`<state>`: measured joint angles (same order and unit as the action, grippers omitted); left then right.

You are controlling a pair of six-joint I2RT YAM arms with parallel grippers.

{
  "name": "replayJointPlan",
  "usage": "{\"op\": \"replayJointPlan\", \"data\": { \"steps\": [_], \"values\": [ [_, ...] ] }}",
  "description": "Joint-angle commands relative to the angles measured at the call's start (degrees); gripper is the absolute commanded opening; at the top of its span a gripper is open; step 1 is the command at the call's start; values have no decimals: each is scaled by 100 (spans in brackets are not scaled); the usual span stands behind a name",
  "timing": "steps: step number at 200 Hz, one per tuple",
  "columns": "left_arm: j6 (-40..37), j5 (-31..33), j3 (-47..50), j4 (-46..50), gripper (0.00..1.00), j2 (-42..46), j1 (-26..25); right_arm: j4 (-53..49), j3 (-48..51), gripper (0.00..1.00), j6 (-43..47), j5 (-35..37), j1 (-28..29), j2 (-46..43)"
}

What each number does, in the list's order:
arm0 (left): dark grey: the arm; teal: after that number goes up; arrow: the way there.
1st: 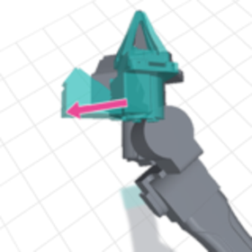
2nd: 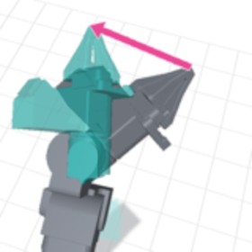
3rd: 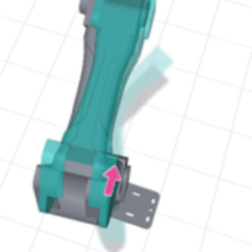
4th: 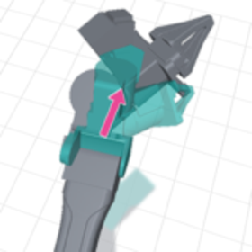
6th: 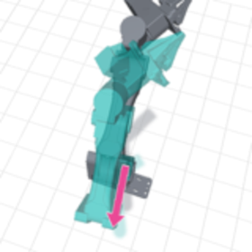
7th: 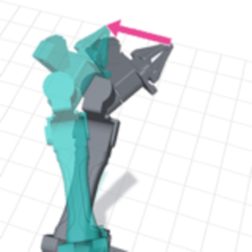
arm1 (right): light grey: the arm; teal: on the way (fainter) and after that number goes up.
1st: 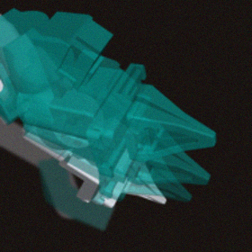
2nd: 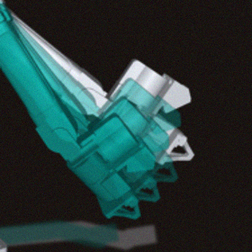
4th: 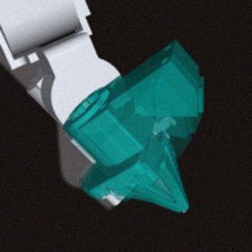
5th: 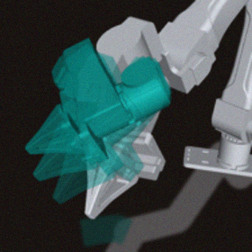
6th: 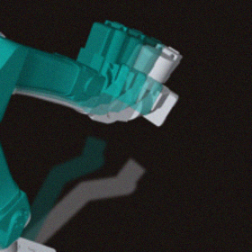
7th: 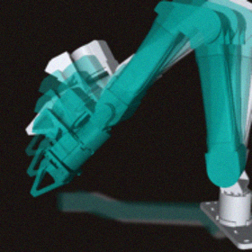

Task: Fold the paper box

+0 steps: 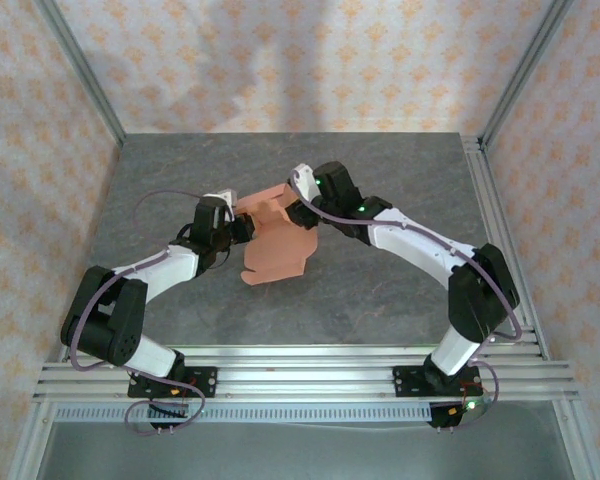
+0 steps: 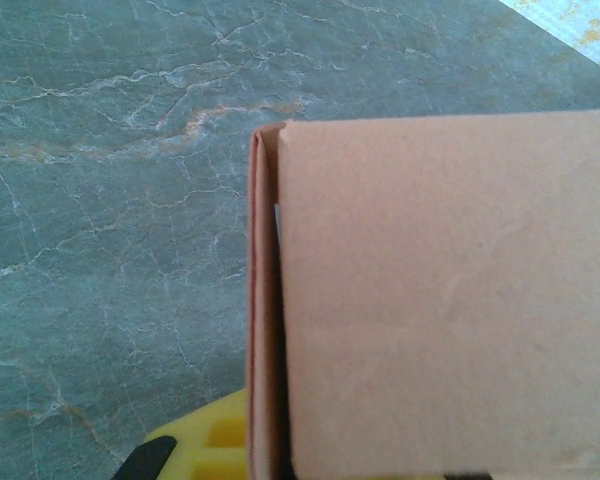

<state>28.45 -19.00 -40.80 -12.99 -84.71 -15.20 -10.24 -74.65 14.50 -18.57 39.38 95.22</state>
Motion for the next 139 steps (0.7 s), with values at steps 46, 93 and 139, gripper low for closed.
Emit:
{"op": "replayJointPlan", "data": {
  "steps": [46, 93, 139],
  "values": [
    [-41, -118, -139, -194, 0, 94, 0, 455, -122, 24, 33, 1184, 495, 370],
    [-85, -103, -111, -163, 0, 164, -1, 677, -144, 22, 75, 1781, 697, 575],
    [-118, -86, -79, -134, 0, 212, 8, 726, -272, 19, 244, 2628, 919, 780]
  ]
}}
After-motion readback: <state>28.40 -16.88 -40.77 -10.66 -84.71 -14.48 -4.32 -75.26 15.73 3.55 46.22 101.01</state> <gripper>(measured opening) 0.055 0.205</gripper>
